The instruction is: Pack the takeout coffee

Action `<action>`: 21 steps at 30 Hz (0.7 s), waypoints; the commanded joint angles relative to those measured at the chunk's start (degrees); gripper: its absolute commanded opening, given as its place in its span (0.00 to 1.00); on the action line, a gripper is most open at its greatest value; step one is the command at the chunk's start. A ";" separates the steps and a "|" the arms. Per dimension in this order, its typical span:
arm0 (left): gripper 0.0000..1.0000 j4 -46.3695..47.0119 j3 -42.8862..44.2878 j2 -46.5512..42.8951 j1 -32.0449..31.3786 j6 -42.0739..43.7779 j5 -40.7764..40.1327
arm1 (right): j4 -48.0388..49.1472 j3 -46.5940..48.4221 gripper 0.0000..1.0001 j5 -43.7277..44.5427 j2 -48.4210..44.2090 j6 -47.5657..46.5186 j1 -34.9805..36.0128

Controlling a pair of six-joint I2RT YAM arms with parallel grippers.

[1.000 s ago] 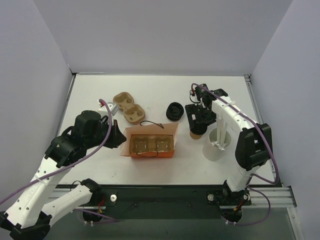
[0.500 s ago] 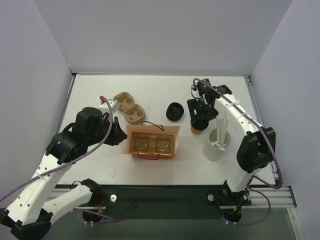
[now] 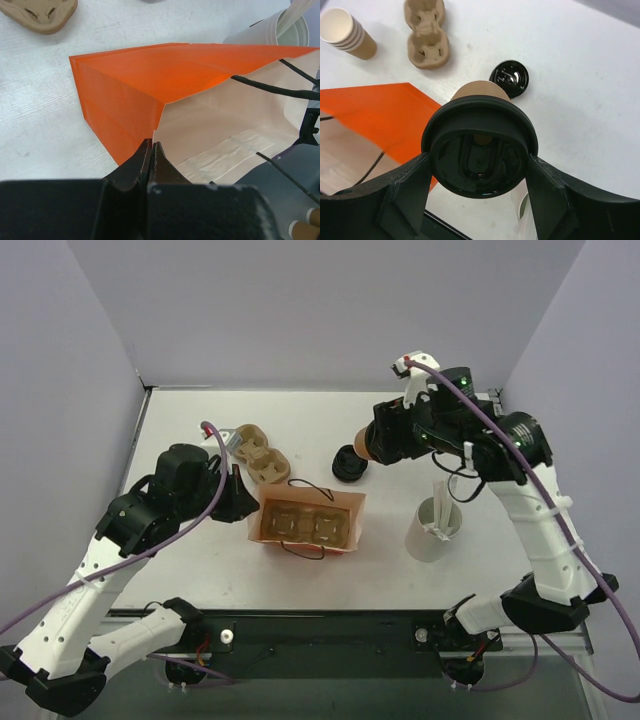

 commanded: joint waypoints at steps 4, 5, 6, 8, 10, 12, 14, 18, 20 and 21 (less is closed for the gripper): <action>0.00 0.48 1.84 0.40 0.23 -3.73 -0.41 | -0.14 3.14 0.48 -3.00 -8.71 0.22 2.80; 0.00 0.13 1.67 0.58 0.23 -4.25 -0.76 | 1.09 1.39 0.48 -6.32 -10.98 -0.05 3.33; 0.00 -0.92 1.75 0.93 0.23 -4.61 -0.94 | 3.89 0.42 0.48 -9.05 -12.05 -0.22 3.42; 0.00 -1.63 1.58 1.55 0.23 -5.48 -1.72 | 6.98 -3.35 0.48 -13.54 -15.38 -2.06 4.21; 0.00 -1.29 0.26 0.77 0.23 -6.54 -1.90 | 12.42 -6.87 0.48 -19.00 -17.67 -2.51 5.70; 0.00 -0.59 -0.18 0.32 0.23 -7.16 -2.43 | 17.51 -11.62 0.48 -23.38 -20.84 -2.60 7.19; 0.00 -0.14 -0.01 0.41 0.23 -8.12 -2.26 | 20.16 -14.26 0.48 -24.20 -22.68 -2.95 8.34; 0.00 1.52 0.79 1.11 0.23 -8.22 -0.59 | 22.29 -15.33 0.48 -26.31 -20.94 -2.51 12.55; 0.00 3.45 0.00 0.59 0.32 -6.03 -0.41 | 22.03 -15.33 0.48 -23.07 -18.93 -3.73 17.29; 0.00 3.98 -0.26 0.32 0.23 -5.23 -0.15 | 20.80 -15.06 0.48 -21.49 -18.04 -6.26 18.87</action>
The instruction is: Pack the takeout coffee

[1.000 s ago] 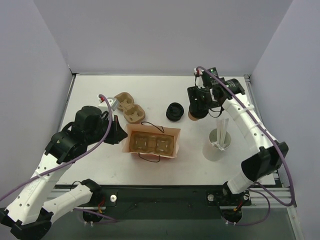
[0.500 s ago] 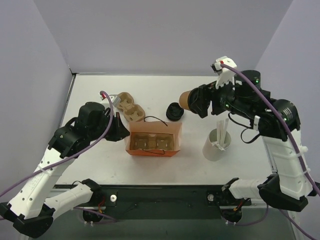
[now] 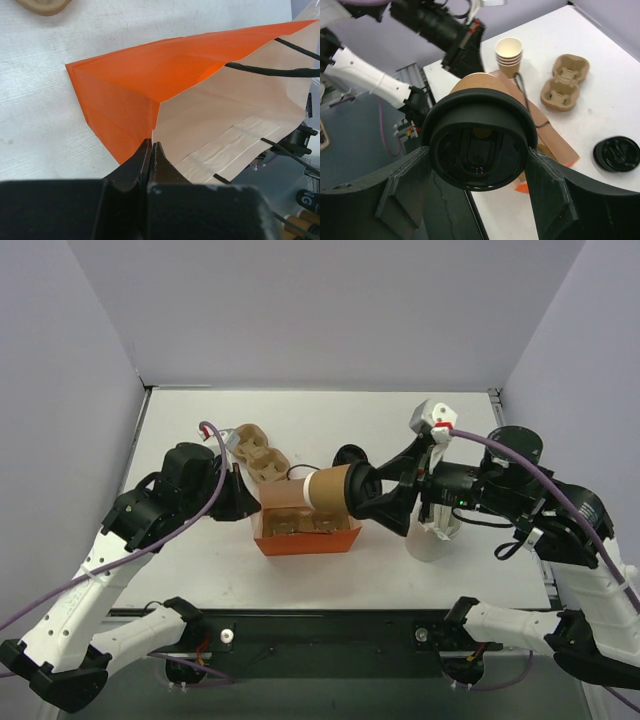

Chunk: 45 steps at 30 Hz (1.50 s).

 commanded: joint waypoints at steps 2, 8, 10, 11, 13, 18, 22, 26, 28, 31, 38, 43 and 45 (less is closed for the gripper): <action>0.00 6.26 -0.11 -1.93 0.21 2.89 1.08 | 2.21 1.97 0.48 5.27 6.83 -6.42 10.49; 0.00 9.41 -0.73 -3.07 0.30 4.91 3.88 | -3.07 3.21 0.47 19.44 11.94 -11.97 18.87; 0.00 11.71 -3.71 -6.13 0.30 6.48 4.32 | -2.90 2.51 0.45 24.27 12.48 -13.28 19.31; 0.00 14.85 -4.94 -7.28 0.30 7.19 4.24 | -2.90 1.37 0.45 26.72 13.00 -14.51 19.74; 0.00 19.25 -9.67 -10.44 0.30 8.77 5.64 | -3.42 0.22 0.44 30.69 13.44 -17.23 21.50; 0.00 26.48 -12.77 -10.20 0.30 8.96 9.68 | -4.56 -4.08 0.44 36.41 14.24 -25.41 23.26; 0.00 28.50 -13.21 -10.02 0.30 8.69 11.27 | -5.18 -7.51 0.43 37.91 14.50 -29.02 24.14; 0.00 29.03 -14.44 -10.99 0.30 8.87 13.38 | -3.52 -11.55 0.42 41.15 14.68 -30.95 24.49; 0.00 28.77 -16.37 -11.95 0.30 8.87 14.43 | -2.29 -13.48 0.42 42.04 15.03 -32.09 24.41; 0.00 27.98 -18.48 -13.01 0.30 9.04 14.70 | 0.17 -16.03 0.41 43.35 15.47 -33.15 24.58; 0.00 26.93 -20.68 -14.50 0.30 7.55 15.15 | 6.16 -24.21 0.41 43.01 14.59 -32.89 25.54; 0.00 23.07 -20.94 -17.84 0.21 5.18 12.51 | 6.95 -25.44 0.41 46.60 15.11 -30.69 28.36; 0.00 22.27 -21.47 -19.33 0.21 5.26 12.24 | 8.35 -27.02 0.41 47.66 15.03 -30.95 28.71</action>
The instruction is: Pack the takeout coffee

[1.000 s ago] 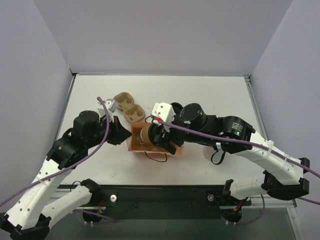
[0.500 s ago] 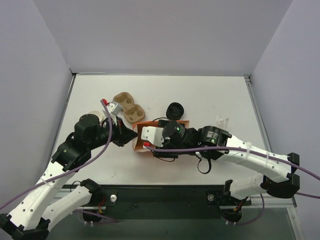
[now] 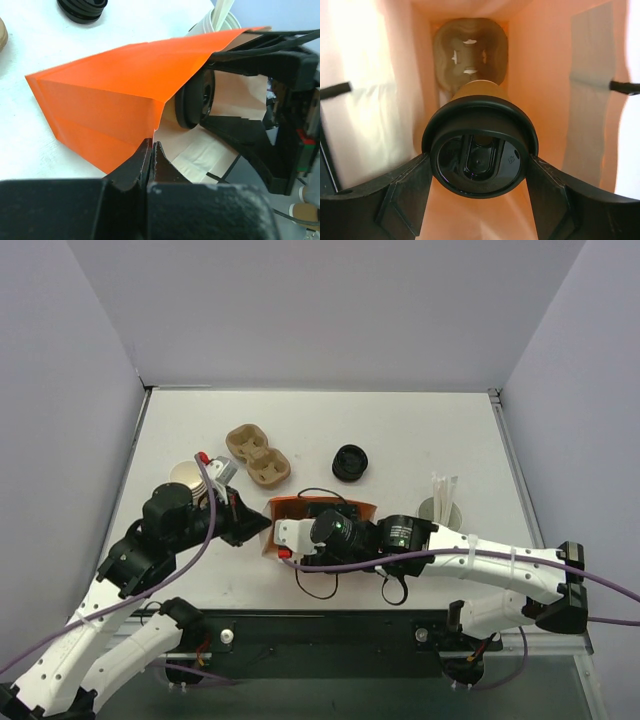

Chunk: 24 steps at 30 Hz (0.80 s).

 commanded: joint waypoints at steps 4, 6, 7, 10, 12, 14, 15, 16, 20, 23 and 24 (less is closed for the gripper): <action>0.00 -1.67 -1.87 -4.28 0.16 -0.79 0.83 | 6.12 -4.98 0.41 7.35 0.58 -2.94 1.13; 0.00 -1.32 -3.28 -4.72 0.16 -1.31 1.89 | 7.00 -5.16 0.41 7.09 1.20 -4.26 1.13; 0.00 -0.89 -3.63 -4.90 0.16 -1.49 2.50 | 7.26 -5.34 0.41 6.56 1.55 -4.44 1.04; 0.00 -0.79 -4.95 -6.39 0.16 -2.11 2.16 | 7.26 -6.04 0.41 5.77 1.12 -4.18 1.13; 0.00 -1.23 -5.65 -7.01 0.16 -2.11 1.90 | 7.26 -6.39 0.41 5.68 0.85 -4.18 1.13; 0.00 -2.02 -6.09 -7.53 0.16 -2.46 1.72 | 7.26 -6.83 0.40 6.12 0.93 -4.88 1.13; 0.00 -2.02 -6.62 -7.80 0.16 -2.46 1.54 | 7.26 -6.92 0.40 6.29 1.02 -5.23 1.13; 0.00 -2.11 -6.88 -8.15 0.08 -2.55 1.37 | 7.26 -7.10 0.40 6.38 1.02 -6.02 1.04; 0.00 -2.29 -7.50 -9.82 0.16 -3.07 -1.61 | 7.00 -6.84 0.40 7.35 1.55 -6.47 0.87; 0.00 -1.85 -7.50 -10.17 0.16 -4.30 -2.32 | 6.21 -7.44 0.40 7.52 1.64 -6.90 1.04; 0.00 -1.93 -7.59 -10.17 0.16 -4.83 -2.93 | 6.04 -7.88 0.40 7.53 1.64 -7.34 1.13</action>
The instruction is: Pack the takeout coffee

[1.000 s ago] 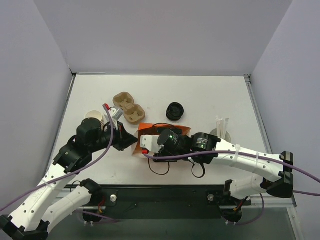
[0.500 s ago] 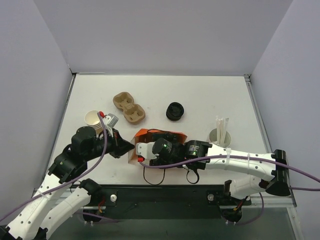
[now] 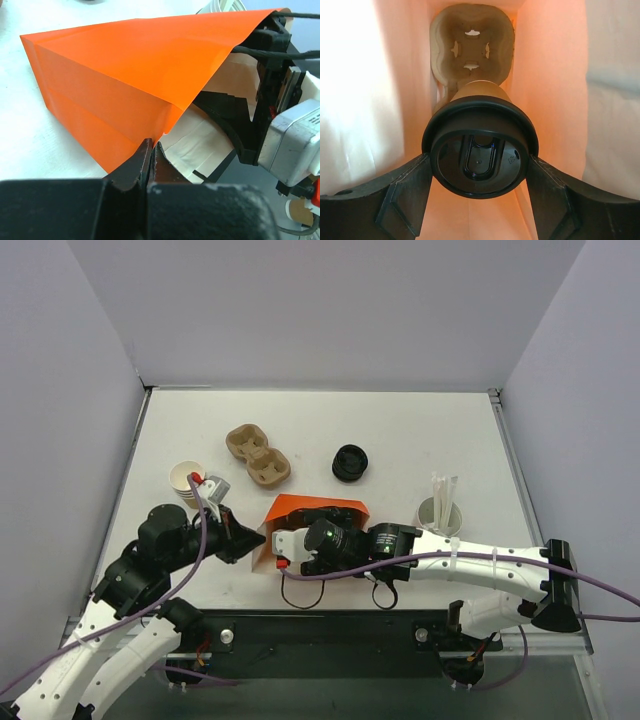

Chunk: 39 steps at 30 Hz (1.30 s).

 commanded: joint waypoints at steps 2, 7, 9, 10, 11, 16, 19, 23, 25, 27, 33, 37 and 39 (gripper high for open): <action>0.00 0.23 0.69 -0.21 0.25 -3.19 -2.77 | -1.16 -1.46 0.40 3.83 0.02 -2.84 0.06; 0.00 -0.74 2.80 1.11 0.16 -5.57 -3.30 | -1.24 -2.17 0.40 3.66 0.28 -5.04 -0.29; 0.00 -0.04 3.42 1.29 0.16 -6.18 -2.68 | -1.42 -1.91 0.40 4.27 1.16 -5.92 -0.29; 0.00 0.23 3.33 1.20 0.16 -6.19 -2.24 | -1.42 -1.64 0.40 4.36 1.42 -6.10 -0.47; 0.00 0.49 3.16 1.20 0.16 -6.10 -2.15 | -1.51 -1.55 0.40 4.71 1.60 -6.27 -0.47; 0.00 2.33 1.58 0.59 0.16 -6.53 0.30 | -1.42 -2.16 0.39 5.24 3.27 -6.71 -0.82; 0.00 3.65 1.22 0.85 0.16 -7.15 1.01 | -1.16 -2.52 0.39 5.85 3.45 -6.63 -1.26; 0.00 3.92 1.31 1.20 0.16 -6.89 2.15 | -0.54 -2.87 0.38 7.17 3.45 -7.15 -2.14; 0.00 4.09 1.14 1.20 0.16 -6.63 2.50 | -0.02 -3.05 0.38 7.70 3.45 -7.15 -2.66; 0.00 4.36 0.87 1.29 0.16 -6.54 2.77 | 0.25 -3.31 0.38 6.74 3.54 -6.89 -3.45; 0.00 4.62 0.70 1.47 0.16 -5.92 4.17 | 0.60 -3.84 0.38 6.03 4.50 -7.59 -3.89; 0.00 5.15 1.40 2.08 0.16 -5.13 5.31 | 0.69 -4.01 0.38 5.68 4.86 -7.50 -4.16; 0.00 5.68 1.75 2.08 0.16 -4.87 5.67 | 0.86 -4.01 0.38 5.15 4.94 -8.12 -4.25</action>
